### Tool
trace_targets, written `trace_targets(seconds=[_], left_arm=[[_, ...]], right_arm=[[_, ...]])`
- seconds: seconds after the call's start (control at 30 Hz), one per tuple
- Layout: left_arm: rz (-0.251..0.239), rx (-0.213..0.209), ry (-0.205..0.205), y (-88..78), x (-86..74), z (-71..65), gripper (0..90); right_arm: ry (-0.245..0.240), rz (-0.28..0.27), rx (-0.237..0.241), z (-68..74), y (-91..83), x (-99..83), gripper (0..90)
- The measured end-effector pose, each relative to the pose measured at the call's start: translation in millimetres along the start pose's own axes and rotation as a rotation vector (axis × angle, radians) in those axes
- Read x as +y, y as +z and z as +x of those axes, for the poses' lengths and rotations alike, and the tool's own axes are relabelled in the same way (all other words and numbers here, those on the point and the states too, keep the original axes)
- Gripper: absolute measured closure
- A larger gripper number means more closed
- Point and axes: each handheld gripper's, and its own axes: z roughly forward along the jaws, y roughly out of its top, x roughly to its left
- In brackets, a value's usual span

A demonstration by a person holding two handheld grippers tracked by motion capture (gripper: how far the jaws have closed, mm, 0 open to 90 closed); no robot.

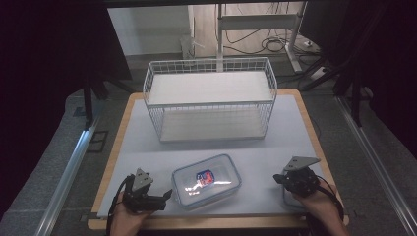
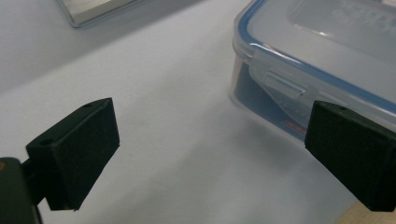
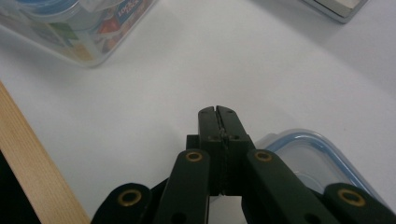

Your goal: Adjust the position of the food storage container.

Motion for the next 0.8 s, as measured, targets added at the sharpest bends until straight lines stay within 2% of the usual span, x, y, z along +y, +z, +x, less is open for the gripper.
trace_targets(seconds=[0.17, 0.27, 0.3, 0.43, 0.5, 0.53, 0.57, 0.6, 0.7, 0.8], left_arm=[[0.005, 0.0, 0.023, -3.1, 0.4, -8.5, 6.3], [0.011, 0.017, 0.048, -1.1, 1.7, -13.6, 6.3], [0.004, 0.005, 0.035, -1.6, 1.1, -13.2, 6.5], [0.004, -0.004, 0.018, -1.6, -1.0, -12.8, 6.5], [0.006, -0.004, 0.011, -2.3, -2.8, -13.4, 6.5], [0.006, -0.005, 0.009, -2.8, -3.8, -13.9, 6.5], [0.005, -0.004, 0.004, -4.3, -6.0, -15.3, 6.5], [0.005, -0.004, 0.004, -4.3, -6.0, -15.3, 6.6], [0.01, -0.013, -0.002, -5.4, -9.9, -16.8, 6.7], [0.021, -0.025, -0.006, -6.0, -14.5, -18.8, 6.8]], right_arm=[[0.014, -0.031, 0.029, 3.0, -2.8, 1.2, 89.8], [0.016, -0.029, 0.056, 8.9, -5.6, 0.3, 89.5], [0.011, -0.015, 0.075, 16.0, -6.8, -4.2, 89.2], [-0.001, 0.013, 0.057, 24.7, -10.5, -12.9, 88.8], [0.02, 0.007, 0.087, 28.6, -16.0, -17.3, 88.6], [0.013, 0.006, 0.089, 30.1, -17.4, -18.3, 88.6], [0.004, 0.01, 0.113, 33.8, -20.0, -21.2, 88.9], [0.004, 0.01, 0.113, 33.8, -20.0, -21.2, 88.9], [0.003, 0.02, 0.152, 35.5, -22.0, -26.9, 89.8], [0.023, 0.033, 0.157, 32.9, -26.0, -32.6, 89.9]])
